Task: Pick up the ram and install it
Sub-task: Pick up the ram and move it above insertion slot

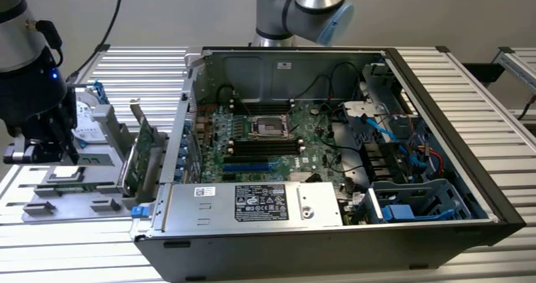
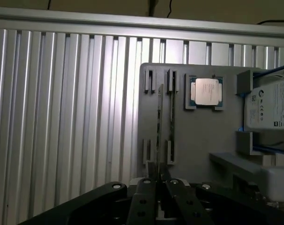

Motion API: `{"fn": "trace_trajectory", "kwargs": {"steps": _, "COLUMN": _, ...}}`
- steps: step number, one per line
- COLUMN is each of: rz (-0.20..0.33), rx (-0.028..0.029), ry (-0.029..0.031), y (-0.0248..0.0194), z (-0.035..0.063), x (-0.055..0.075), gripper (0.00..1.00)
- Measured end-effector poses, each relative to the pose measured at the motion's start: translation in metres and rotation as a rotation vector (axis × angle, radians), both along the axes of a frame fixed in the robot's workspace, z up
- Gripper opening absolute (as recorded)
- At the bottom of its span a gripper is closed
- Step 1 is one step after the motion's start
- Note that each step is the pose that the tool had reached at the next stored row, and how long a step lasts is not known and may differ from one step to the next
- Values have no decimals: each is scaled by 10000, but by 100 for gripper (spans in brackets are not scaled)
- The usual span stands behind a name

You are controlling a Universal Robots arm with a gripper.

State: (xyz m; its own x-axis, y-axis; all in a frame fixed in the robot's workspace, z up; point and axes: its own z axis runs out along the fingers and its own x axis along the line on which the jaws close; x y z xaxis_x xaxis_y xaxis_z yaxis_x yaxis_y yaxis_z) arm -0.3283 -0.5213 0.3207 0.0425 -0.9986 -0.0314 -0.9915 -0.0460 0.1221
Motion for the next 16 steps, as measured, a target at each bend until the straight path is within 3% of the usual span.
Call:
{"fn": "trace_trajectory", "kwargs": {"steps": 9, "rz": 1, "rx": 0, "ry": 211, "y": 7, "z": 248, "x": 333, "gripper": 14}}
{"fn": "trace_trajectory", "kwargs": {"steps": 16, "rz": 1, "rx": -1, "ry": 227, "y": 54, "z": 403, "x": 544, "gripper": 14}}
